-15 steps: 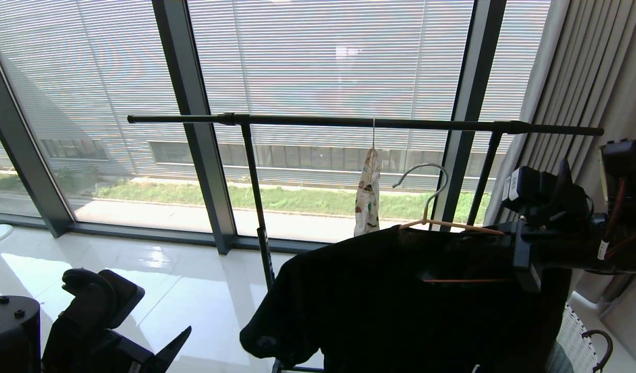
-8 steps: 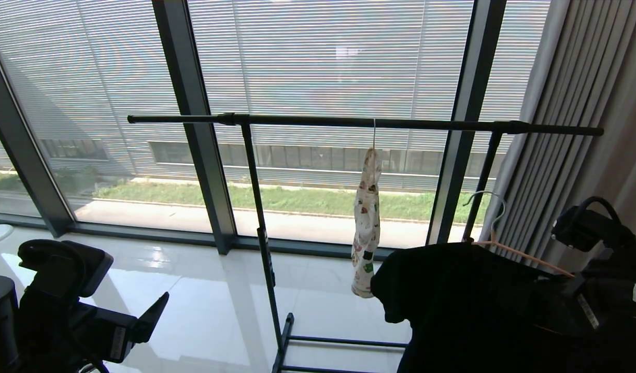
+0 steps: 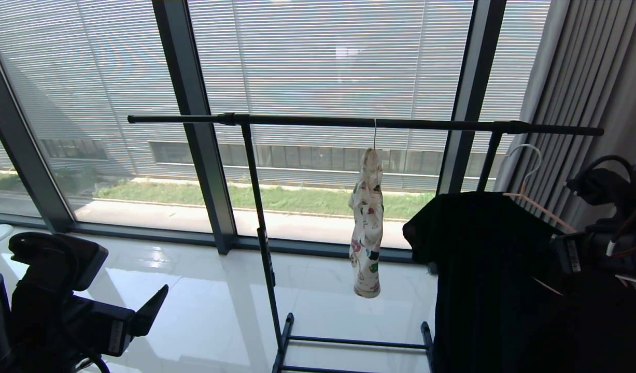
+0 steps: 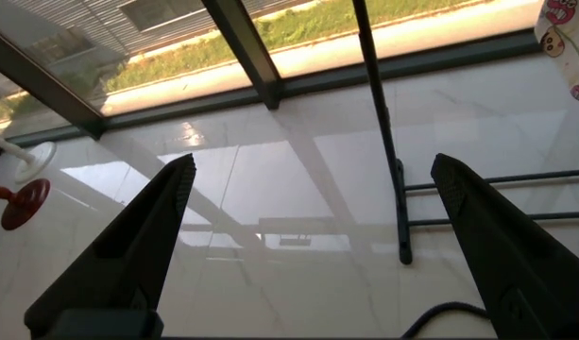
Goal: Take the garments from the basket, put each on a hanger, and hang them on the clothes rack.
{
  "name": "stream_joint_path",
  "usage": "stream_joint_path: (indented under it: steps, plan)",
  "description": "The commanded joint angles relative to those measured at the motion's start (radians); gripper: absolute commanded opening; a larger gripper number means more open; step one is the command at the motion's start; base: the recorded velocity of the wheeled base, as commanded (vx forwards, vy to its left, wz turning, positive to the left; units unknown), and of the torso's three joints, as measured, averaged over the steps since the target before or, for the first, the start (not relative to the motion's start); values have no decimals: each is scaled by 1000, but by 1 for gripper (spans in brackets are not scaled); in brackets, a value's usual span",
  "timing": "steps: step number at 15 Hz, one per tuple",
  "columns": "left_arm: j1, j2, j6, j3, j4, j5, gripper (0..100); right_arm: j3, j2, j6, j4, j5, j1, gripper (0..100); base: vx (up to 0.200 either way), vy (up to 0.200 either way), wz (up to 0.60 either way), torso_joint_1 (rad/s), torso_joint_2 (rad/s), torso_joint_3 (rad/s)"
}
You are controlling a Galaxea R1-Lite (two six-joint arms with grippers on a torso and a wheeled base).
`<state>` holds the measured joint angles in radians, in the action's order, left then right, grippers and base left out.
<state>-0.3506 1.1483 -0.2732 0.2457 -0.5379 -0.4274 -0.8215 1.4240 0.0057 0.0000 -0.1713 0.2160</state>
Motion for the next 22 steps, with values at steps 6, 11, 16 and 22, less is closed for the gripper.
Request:
stream_joint_path:
  steps: [6,11,16,22]
  plan:
    - [-42,-10,-1,-2,-1,-1,100,-99,108,82,-75,-27,14,0,67,0,0,1,2,2]
    - [-70,-10,-1,-3,-1,-2,100,-99,116,82,-103,-47,14,0,200,0,0,0,3,4]
    - [-74,-10,-6,-5,-1,-2,100,-122,128,80,-103,-48,14,0,200,0,0,4,2,1]
    - [-100,-15,-3,-8,-1,-2,100,-133,139,79,-101,-50,14,0,167,0,0,3,4,2]
